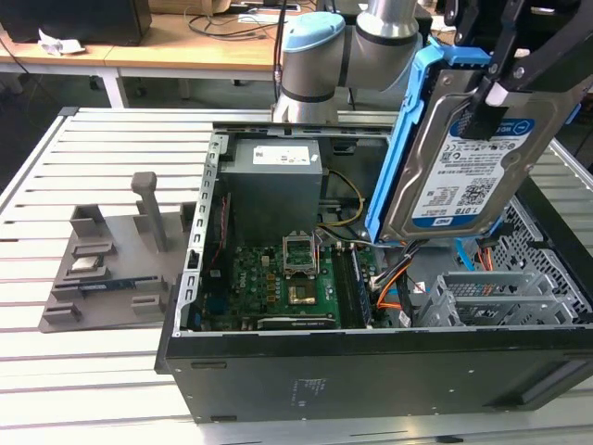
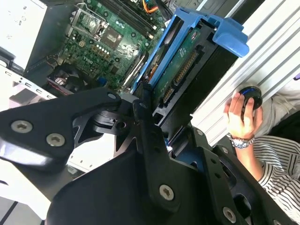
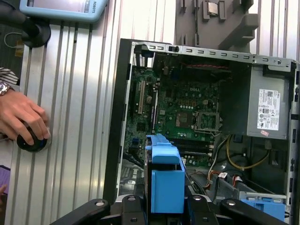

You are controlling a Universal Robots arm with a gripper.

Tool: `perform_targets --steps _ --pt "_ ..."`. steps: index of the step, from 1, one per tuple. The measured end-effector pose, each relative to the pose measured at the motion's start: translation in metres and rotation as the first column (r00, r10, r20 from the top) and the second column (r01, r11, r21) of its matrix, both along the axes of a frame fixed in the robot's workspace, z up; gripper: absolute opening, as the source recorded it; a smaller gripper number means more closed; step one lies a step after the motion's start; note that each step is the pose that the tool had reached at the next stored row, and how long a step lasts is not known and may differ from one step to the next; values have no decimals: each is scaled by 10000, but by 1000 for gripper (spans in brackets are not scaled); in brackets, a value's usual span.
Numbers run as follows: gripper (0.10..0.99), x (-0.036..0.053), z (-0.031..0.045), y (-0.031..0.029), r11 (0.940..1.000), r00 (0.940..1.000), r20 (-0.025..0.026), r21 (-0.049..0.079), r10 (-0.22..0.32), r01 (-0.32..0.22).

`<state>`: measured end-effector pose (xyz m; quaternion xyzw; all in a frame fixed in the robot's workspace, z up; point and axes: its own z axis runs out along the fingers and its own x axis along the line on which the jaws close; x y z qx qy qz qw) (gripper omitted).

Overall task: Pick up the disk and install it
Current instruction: 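Pick up the disk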

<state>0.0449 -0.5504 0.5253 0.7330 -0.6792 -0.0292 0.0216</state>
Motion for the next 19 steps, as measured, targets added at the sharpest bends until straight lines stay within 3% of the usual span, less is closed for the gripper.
perform_targets --steps 15,19 --pt "365 201 -11 0 10000 10000 0 -12 0 0" --pt "365 267 -71 -1 10000 10000 -5 -10 -1 1"
